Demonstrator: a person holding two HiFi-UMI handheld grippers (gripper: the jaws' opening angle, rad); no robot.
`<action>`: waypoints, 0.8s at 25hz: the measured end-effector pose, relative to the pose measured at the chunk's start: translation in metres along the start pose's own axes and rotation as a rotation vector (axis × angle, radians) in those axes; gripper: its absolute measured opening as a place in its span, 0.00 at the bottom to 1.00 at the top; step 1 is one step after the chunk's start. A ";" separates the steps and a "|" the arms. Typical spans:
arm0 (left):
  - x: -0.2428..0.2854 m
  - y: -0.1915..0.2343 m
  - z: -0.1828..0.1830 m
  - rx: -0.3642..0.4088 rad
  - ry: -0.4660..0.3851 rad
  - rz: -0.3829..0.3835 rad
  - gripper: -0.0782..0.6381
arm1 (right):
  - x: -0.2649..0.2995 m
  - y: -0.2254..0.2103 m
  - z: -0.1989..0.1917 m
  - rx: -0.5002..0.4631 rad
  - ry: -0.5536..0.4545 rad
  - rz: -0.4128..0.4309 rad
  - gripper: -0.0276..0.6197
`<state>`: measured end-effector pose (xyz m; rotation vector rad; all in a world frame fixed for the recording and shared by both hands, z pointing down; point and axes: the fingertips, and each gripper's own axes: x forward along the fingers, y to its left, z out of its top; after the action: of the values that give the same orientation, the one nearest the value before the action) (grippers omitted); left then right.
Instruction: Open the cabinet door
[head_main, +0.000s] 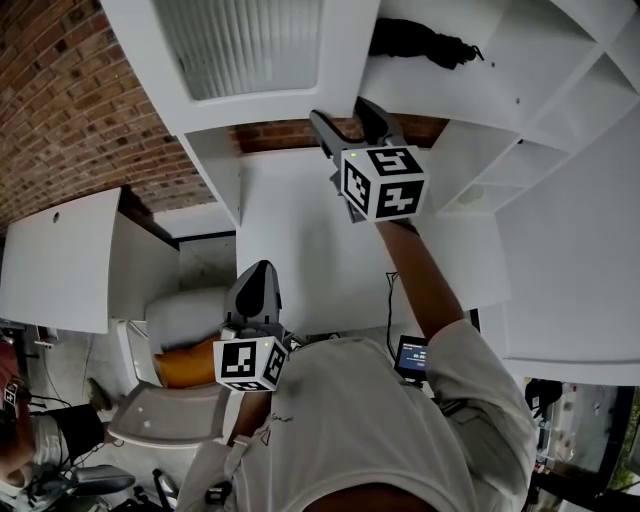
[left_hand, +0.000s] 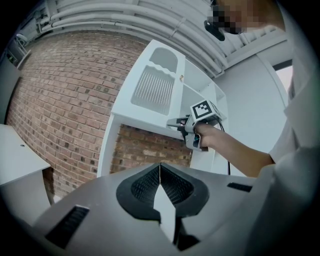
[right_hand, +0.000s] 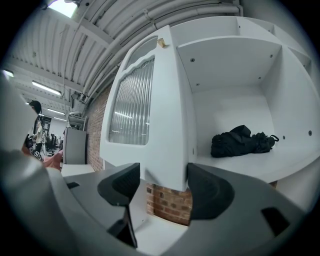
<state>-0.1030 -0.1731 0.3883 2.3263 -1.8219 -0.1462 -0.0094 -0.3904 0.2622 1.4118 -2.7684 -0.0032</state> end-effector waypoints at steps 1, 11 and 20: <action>0.000 -0.001 0.000 -0.001 0.001 -0.001 0.13 | 0.000 0.000 0.000 -0.001 0.001 0.001 0.47; -0.002 -0.009 -0.002 -0.012 0.003 -0.017 0.13 | -0.013 0.008 -0.001 -0.020 -0.007 0.024 0.47; -0.006 -0.020 -0.007 -0.021 0.012 -0.033 0.13 | -0.029 0.015 -0.002 -0.022 -0.007 0.062 0.47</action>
<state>-0.0843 -0.1626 0.3912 2.3383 -1.7686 -0.1554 -0.0045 -0.3576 0.2636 1.3231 -2.8076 -0.0367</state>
